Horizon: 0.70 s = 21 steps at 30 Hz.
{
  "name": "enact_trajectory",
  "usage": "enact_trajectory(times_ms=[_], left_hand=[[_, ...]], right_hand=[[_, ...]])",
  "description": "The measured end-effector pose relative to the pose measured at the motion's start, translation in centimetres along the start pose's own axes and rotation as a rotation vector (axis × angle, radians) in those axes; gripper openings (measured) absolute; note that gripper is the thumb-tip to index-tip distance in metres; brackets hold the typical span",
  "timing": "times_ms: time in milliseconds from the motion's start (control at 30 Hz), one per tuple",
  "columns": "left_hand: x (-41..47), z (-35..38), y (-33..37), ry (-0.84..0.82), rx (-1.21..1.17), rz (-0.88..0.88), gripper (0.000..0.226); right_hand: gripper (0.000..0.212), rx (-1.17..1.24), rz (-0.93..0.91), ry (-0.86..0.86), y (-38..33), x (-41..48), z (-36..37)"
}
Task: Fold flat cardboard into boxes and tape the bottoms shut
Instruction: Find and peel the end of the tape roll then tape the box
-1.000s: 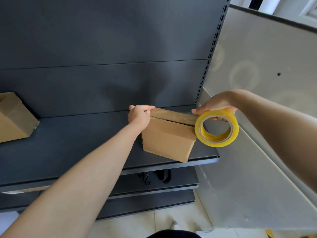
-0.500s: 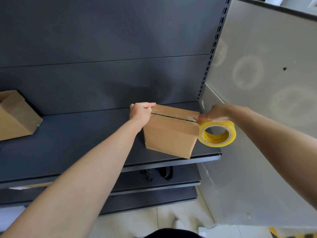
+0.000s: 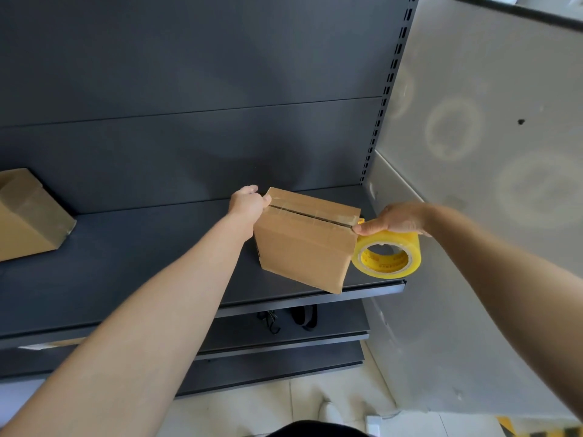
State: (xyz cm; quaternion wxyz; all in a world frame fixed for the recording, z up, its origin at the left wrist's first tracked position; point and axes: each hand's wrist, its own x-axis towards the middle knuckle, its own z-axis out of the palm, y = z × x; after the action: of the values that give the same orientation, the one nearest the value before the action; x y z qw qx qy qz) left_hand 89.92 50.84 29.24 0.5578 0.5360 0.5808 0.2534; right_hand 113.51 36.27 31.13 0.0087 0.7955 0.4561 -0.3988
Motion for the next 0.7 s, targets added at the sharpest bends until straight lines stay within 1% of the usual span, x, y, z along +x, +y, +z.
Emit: enact_trajectory(times_ms=[33,100,133,233,300,433,500,567,633,700], left_hand=[[0.2,-0.4,-0.2,0.013,-0.042,-0.035,0.048],[0.8,-1.4,-0.9,0.015,-0.173,-0.124,0.065],[0.9,-1.9,-1.3,-0.007,-0.241,-0.177,0.067],[1.5,-3.2,-2.4,-0.057,-0.371,-0.28,0.033],[1.9,-3.9,-2.7,-0.046,-0.423,-0.32,0.025],[3.4,-5.0,-3.2,-0.031,-0.505,-0.376,0.015],[3.7,-5.2,-3.7,0.014,-0.513,-0.335,0.014],[3.8,-5.0,-4.2,0.065,-0.532,-0.262,0.027],[3.6,-5.1,-4.6,0.06,-0.531,-0.198,0.036],[3.3,-5.4,-4.8,0.021,-0.442,-0.111,0.047]], right_hand=[[0.085,0.016,0.001,-0.023,-0.3,0.2,0.2],[0.081,0.028,-0.008,-0.041,-1.1,0.5,0.7],[0.078,0.037,-0.015,-0.034,-1.5,0.7,1.0],[0.077,0.078,-0.035,-0.007,-2.8,1.2,1.5],[0.078,0.086,-0.035,-0.006,-3.4,1.5,1.5],[0.079,0.143,-0.018,0.008,-4.5,2.0,1.9],[0.081,0.192,-0.005,0.015,-5.0,2.3,2.4],[0.076,0.235,0.01,0.018,-5.6,2.5,2.7],[0.065,0.274,0.016,0.008,-6.6,2.5,2.9],[0.058,0.296,0.019,-0.007,-7.5,2.5,3.0]])
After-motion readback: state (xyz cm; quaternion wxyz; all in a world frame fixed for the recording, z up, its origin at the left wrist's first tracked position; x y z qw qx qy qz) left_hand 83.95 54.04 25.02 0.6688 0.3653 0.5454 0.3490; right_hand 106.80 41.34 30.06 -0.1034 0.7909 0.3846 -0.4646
